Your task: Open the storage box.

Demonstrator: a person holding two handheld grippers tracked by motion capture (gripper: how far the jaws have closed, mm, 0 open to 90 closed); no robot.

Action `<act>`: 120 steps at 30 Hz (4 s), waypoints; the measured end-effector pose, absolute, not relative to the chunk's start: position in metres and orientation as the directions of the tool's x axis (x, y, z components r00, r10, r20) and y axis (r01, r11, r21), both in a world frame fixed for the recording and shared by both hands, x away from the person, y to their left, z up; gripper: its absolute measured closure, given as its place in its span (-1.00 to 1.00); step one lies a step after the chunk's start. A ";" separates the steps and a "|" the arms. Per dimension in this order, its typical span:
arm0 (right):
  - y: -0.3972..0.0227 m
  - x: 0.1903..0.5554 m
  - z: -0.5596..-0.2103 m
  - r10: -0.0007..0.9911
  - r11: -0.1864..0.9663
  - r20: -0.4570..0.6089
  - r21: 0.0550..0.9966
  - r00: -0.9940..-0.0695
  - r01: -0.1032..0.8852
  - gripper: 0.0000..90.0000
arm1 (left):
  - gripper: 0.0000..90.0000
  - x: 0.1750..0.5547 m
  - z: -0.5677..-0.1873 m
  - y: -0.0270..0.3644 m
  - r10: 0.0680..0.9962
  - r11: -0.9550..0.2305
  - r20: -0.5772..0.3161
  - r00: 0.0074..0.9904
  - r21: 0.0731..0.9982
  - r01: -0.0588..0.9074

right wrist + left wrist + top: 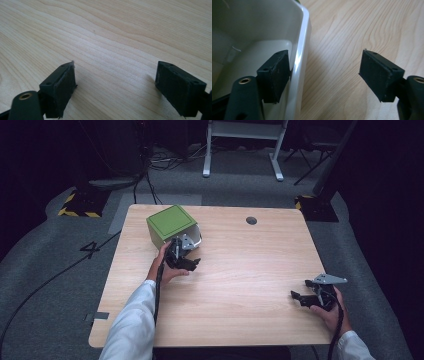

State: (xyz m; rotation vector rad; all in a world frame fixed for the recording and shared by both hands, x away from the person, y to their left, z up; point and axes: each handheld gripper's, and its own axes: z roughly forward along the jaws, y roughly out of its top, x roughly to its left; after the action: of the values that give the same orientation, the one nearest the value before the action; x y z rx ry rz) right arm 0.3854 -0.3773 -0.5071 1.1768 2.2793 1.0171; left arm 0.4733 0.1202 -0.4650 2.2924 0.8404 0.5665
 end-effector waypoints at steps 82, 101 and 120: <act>-0.377 0.385 -0.507 0.815 0.389 -0.004 0.745 -0.579 0.542 -0.64 | -0.02 0.428 -0.452 0.077 0.613 -0.628 0.079 0.786 0.652 0.425; -0.377 0.385 -0.507 0.815 0.389 -0.004 0.745 -0.579 0.542 -0.64 | -0.62 0.409 -0.415 0.089 0.646 -0.537 0.128 0.753 0.777 0.328; -0.377 0.385 -0.507 0.815 0.390 -0.006 0.745 -0.580 0.541 -0.64 | -0.63 0.372 -0.391 0.127 0.653 -0.561 0.268 0.709 0.800 0.214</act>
State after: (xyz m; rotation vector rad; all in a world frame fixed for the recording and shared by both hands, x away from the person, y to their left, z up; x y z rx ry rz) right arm 0.3852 -0.3771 -0.5071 1.1739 2.2827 1.0158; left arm 0.3717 0.1272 -0.3914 2.1282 0.6573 0.7124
